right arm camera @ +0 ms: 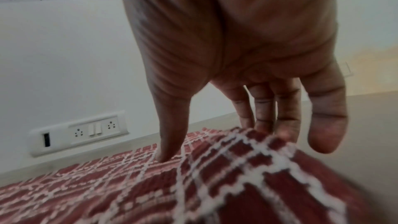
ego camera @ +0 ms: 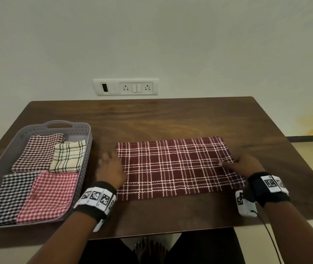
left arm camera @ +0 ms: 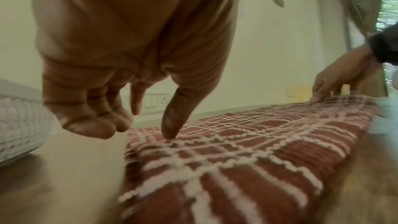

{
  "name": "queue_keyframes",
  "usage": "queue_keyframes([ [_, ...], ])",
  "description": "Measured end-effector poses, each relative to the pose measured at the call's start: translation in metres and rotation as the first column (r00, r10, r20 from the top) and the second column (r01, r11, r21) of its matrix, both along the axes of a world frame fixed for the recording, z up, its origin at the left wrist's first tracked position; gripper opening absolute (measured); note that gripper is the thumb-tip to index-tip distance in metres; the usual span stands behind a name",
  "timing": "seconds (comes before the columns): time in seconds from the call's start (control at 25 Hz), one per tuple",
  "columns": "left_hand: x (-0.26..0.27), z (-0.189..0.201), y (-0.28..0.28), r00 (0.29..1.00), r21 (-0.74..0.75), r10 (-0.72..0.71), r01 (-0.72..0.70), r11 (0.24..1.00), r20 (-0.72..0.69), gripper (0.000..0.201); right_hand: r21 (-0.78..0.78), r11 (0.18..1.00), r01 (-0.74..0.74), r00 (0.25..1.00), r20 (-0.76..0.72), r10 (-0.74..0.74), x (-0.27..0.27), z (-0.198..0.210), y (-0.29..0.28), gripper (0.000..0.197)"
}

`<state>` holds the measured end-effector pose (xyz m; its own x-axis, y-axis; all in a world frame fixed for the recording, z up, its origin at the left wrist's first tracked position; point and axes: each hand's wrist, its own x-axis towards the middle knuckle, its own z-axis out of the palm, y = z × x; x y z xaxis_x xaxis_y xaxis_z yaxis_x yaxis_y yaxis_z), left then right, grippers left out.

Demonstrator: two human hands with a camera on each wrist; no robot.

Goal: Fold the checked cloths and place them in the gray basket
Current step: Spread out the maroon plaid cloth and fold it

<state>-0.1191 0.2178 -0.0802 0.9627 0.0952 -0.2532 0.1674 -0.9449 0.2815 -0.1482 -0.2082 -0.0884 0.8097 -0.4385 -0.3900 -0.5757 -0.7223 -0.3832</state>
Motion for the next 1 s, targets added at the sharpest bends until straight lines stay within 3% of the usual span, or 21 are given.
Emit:
queue_keyframes([
  [0.08,-0.004,0.000,-0.033,0.966,-0.039,-0.195,0.204,0.978,0.171,0.072,-0.048,0.998,0.050,0.996,-0.073,-0.053,-0.010,-0.001,0.002,0.053],
  [0.16,-0.009,-0.001,-0.075,0.889,-0.165,-0.413,0.446,0.880,0.197,0.062,-0.010,0.996,0.090,0.991,-0.100,-0.091,-0.015,0.006,0.009,0.048],
  [0.24,-0.013,-0.010,-0.113,0.815,-0.202,-0.576,0.575,0.793,0.060,0.064,0.065,0.990,0.123,0.986,-0.121,-0.114,-0.018,0.010,0.014,0.042],
  [0.36,-0.017,-0.022,-0.144,0.758,-0.126,-0.638,0.626,0.770,-0.135,0.075,0.305,0.933,0.190,0.981,-0.022,-0.192,-0.026,0.012,0.012,0.028],
  [0.48,-0.015,-0.027,-0.151,0.759,-0.131,-0.626,0.613,0.779,-0.176,0.080,0.537,0.813,0.225,0.939,0.102,-0.327,-0.037,0.010,0.003,0.039],
  [0.6,-0.015,-0.026,-0.149,0.781,-0.224,-0.612,0.579,0.784,-0.124,0.076,0.573,0.782,0.245,0.880,0.208,-0.428,-0.045,0.010,-0.002,0.061],
  [0.68,-0.018,-0.018,-0.141,0.820,-0.344,-0.572,0.540,0.768,0.009,0.063,0.566,0.803,0.185,0.885,0.259,-0.386,-0.043,0.027,0.006,0.046],
  [0.76,-0.018,-0.007,-0.119,0.884,-0.443,-0.448,0.459,0.770,0.136,0.044,0.472,0.879,0.070,0.881,0.384,-0.277,-0.035,0.053,0.027,0.032],
  [0.84,-0.013,-0.002,-0.084,0.952,-0.529,-0.272,0.303,0.793,0.137,0.030,0.265,0.959,-0.099,0.870,0.491,-0.046,-0.018,0.073,0.069,0.026],
  [0.92,-0.003,-0.006,-0.043,0.992,-0.586,-0.098,0.123,0.801,0.075,0.022,0.072,0.961,-0.268,0.860,0.467,0.205,0.000,0.080,0.129,0.029],
  [1.0,0.003,-0.013,-0.007,0.996,-0.671,0.085,-0.078,0.737,-0.022,0.029,-0.020,0.897,-0.442,0.833,0.361,0.419,0.013,0.074,0.199,0.047],
])
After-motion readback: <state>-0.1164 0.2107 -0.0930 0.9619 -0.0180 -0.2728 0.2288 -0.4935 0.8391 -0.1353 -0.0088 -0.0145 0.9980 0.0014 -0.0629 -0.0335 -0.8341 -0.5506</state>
